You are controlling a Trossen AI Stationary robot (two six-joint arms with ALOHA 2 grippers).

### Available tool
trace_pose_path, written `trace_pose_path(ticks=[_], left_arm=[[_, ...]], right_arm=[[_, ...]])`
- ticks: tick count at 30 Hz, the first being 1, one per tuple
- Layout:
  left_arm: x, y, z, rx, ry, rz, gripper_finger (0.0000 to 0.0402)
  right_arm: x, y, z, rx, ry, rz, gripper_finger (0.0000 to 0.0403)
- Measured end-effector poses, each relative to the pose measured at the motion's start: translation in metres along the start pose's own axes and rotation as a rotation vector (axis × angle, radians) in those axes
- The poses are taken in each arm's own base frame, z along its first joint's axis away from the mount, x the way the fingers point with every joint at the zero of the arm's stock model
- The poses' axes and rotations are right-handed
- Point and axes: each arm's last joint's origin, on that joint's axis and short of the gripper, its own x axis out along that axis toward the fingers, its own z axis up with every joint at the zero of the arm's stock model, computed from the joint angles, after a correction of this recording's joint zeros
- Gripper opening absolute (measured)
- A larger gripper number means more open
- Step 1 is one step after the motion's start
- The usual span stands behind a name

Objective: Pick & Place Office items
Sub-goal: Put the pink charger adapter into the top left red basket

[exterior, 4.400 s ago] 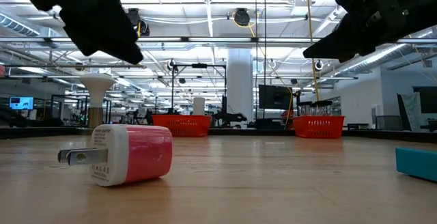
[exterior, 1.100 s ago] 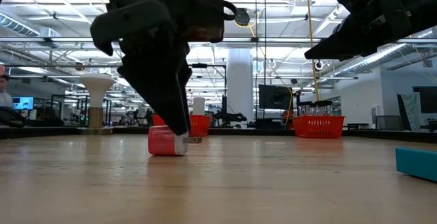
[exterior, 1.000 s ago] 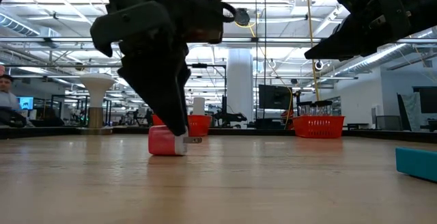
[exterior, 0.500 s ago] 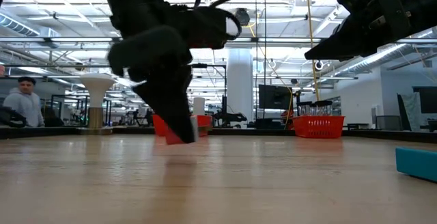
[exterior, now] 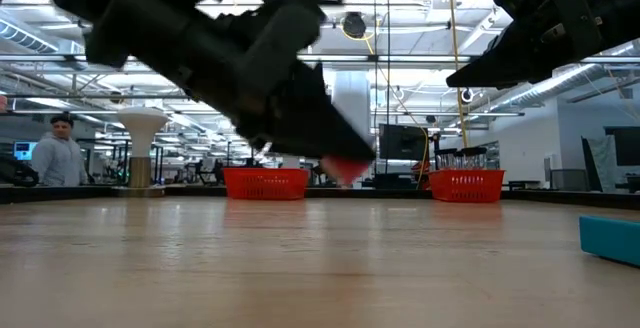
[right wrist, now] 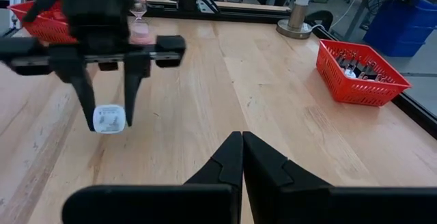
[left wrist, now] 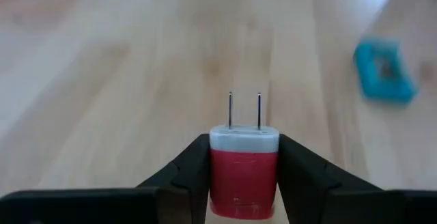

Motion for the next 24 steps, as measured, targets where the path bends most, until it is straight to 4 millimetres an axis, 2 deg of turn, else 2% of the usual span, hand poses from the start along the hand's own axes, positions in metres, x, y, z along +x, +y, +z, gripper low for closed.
trace_pose_path(ticks=[3,7,14,20,24], left_arm=[[-0.005,0.018,-0.002,-0.042,-0.187,-0.02,0.0132],[-0.01,0.043,-0.006,-0.047,-0.299,-0.035,0.0132],[0.0,0.066,-0.004,0.005,-0.292,-0.04,0.0132],[0.015,0.077,-0.013,0.009,-0.265,-0.043,0.0132],[0.029,0.077,-0.016,0.003,-0.284,-0.06,0.0132]], right_arm=[[0.0,0.0,0.001,0.011,-0.008,0.001,0.0002],[0.002,0.001,0.002,0.026,-0.024,0.002,0.0002],[0.016,0.0,-0.001,0.037,-0.028,0.045,0.0002],[0.034,-0.005,-0.012,0.058,0.023,0.083,0.0002],[0.045,-0.007,-0.018,0.072,0.03,0.125,0.0002]])
